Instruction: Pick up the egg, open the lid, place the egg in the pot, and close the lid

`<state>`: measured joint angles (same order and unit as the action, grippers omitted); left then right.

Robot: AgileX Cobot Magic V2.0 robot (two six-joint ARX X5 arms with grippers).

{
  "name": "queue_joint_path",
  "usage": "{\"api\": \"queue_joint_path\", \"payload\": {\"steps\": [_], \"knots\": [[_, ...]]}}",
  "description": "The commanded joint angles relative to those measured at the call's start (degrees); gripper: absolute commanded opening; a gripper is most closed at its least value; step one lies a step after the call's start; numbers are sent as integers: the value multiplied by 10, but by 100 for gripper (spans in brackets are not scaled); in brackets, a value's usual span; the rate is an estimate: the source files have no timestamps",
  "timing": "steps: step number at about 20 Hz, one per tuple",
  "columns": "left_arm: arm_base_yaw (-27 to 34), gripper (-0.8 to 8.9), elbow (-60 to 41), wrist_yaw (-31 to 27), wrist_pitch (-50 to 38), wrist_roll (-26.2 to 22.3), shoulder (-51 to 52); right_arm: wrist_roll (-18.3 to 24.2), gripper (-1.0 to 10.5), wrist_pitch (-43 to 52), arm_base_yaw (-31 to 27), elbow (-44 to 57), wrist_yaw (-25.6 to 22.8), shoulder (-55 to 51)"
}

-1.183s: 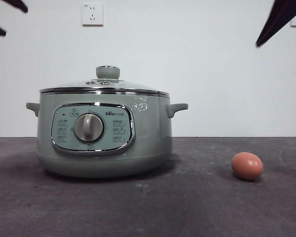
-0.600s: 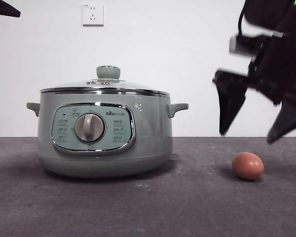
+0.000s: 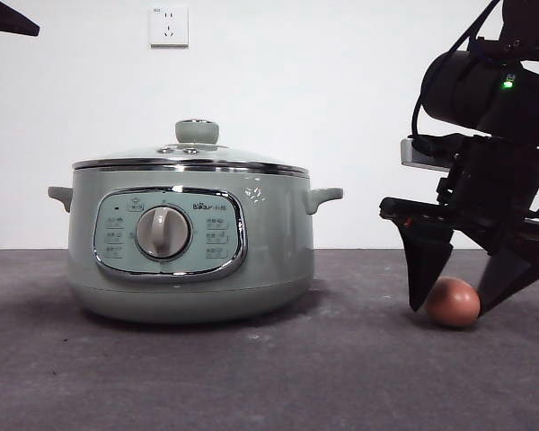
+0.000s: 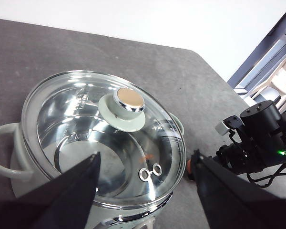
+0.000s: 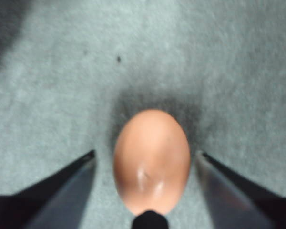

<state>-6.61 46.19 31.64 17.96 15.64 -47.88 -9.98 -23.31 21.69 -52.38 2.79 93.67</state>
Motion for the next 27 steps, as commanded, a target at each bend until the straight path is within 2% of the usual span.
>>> {"api": "queue_joint_path", "payload": {"steps": [1,3,7,10,12,19,24,27], "knots": [[-2,323,4,-1,-2,-7,0,6,103,4,1,-2,-2,5],[-2,323,4,-1,4,-8,0,6,-18,4,1,-2,-2,5],[-2,323,4,-1,21,-23,0,4,-12,-4,1,-4,0,-8],[-2,325,15,-1,21,-23,-9,4,-12,-40,1,-4,2,-68],[-7,360,35,-10,22,-24,-31,5,-12,-72,1,-4,1,-120],[-104,360,170,-127,49,-74,-178,4,-12,-137,1,-4,-2,-276],[-173,360,256,-219,53,-99,-302,4,-12,-164,1,-4,-4,-304],[-184,359,278,-229,42,-99,-360,4,-12,-167,1,-4,-4,-304]]}}
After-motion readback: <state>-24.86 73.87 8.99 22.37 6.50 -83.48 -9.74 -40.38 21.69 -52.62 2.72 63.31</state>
